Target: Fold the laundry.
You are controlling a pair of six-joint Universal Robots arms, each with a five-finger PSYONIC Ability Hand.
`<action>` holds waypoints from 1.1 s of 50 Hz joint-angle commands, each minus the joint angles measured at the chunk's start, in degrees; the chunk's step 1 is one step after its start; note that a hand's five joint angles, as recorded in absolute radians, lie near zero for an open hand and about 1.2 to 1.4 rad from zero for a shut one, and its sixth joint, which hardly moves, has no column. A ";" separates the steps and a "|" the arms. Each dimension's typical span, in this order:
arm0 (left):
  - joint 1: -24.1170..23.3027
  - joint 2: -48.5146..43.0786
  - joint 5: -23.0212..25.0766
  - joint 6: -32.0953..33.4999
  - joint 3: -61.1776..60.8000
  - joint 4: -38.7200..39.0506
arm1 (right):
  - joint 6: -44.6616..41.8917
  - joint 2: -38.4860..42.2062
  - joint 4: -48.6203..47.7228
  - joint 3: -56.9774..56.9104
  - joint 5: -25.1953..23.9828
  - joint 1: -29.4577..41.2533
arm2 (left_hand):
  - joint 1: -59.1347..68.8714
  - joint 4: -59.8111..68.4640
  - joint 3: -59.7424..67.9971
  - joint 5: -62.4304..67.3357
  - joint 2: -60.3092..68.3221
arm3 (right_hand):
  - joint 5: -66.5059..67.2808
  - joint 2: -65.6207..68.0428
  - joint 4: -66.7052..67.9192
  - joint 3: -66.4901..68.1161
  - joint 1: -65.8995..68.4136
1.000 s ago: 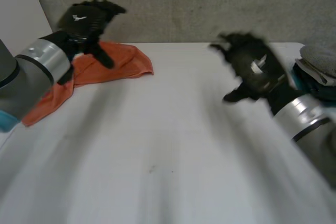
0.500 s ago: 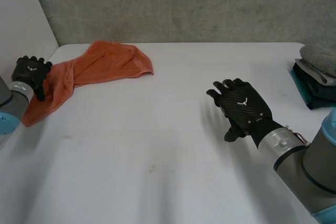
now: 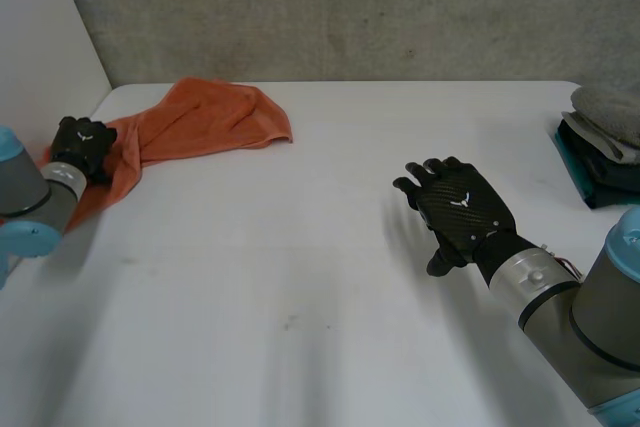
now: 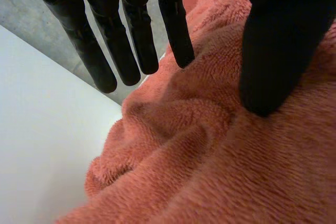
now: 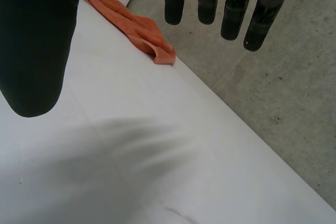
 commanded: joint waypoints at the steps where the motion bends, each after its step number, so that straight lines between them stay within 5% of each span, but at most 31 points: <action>1: -0.71 -0.47 0.08 -0.05 0.54 -0.23 | -0.03 0.03 -0.09 -0.08 0.04 0.00 | 31.11 31.97 32.06 32.91 31.51 | -3.68 -2.90 -3.67 -2.32 -1.95; 11: -6.69 7.33 -4.75 -3.56 -6.04 -0.40 | 0.06 -0.06 -0.17 -0.08 0.13 -0.79 | 35.74 36.60 36.69 37.54 36.14 | -3.68 -2.90 -3.67 -2.32 -1.95; 19: -14.86 28.86 -4.40 -24.38 -20.72 0.12 | 0.24 -0.23 -0.35 -0.78 1.27 -3.68 | 35.74 36.60 36.69 37.54 36.14 | -3.68 -2.90 -3.67 -2.32 -1.95; 24: -23.63 39.14 -4.05 -35.62 -28.89 -0.31 | 0.41 -0.32 -0.17 -1.22 2.33 -5.80 | 35.74 36.60 36.69 37.54 36.14 | -3.68 -2.90 -3.67 -2.32 -1.95; 35: -42.98 44.97 -0.88 -45.41 -36.55 0.65 | 0.50 -0.41 -0.18 -2.36 2.59 -9.40 | 35.74 36.60 36.69 37.54 36.14 | -3.68 -2.90 -3.67 -2.32 -1.95; 36: -43.60 44.62 -1.58 -45.14 -36.03 1.35 | 0.50 -0.41 -0.09 -2.45 2.59 -9.49 | 26.93 27.79 27.88 28.74 27.33 | -3.68 -2.90 -3.67 -2.32 -1.95; 40: -39.32 42.17 -5.88 -38.67 -34.98 3.11 | 0.41 -0.41 -0.09 -2.45 2.59 -9.67 | -27.35 -26.49 -26.40 -25.55 -26.95 | -3.68 -2.90 -3.67 -2.32 -1.95; 41: -38.43 41.37 -6.50 -36.29 -34.62 3.11 | 0.32 -0.32 -0.09 -2.45 2.59 -9.67 | -31.48 -30.62 -30.54 -29.68 -31.08 | -3.68 -2.90 -3.67 -2.32 -1.95; 48: -25.54 33.55 -8.36 -12.84 -31.55 3.20 | 0.24 -0.32 -0.09 -2.37 2.50 -9.23 | -32.20 -31.34 -31.25 -30.39 -31.80 | -3.68 -2.90 -3.67 -2.32 -1.95; 55: -13.13 25.03 -5.64 0.89 -25.50 2.85 | 0.15 -0.06 -0.09 -2.28 2.42 -8.88 | -31.69 -30.83 -30.75 -29.89 -31.29 | -3.68 -2.90 -3.67 -2.32 -1.95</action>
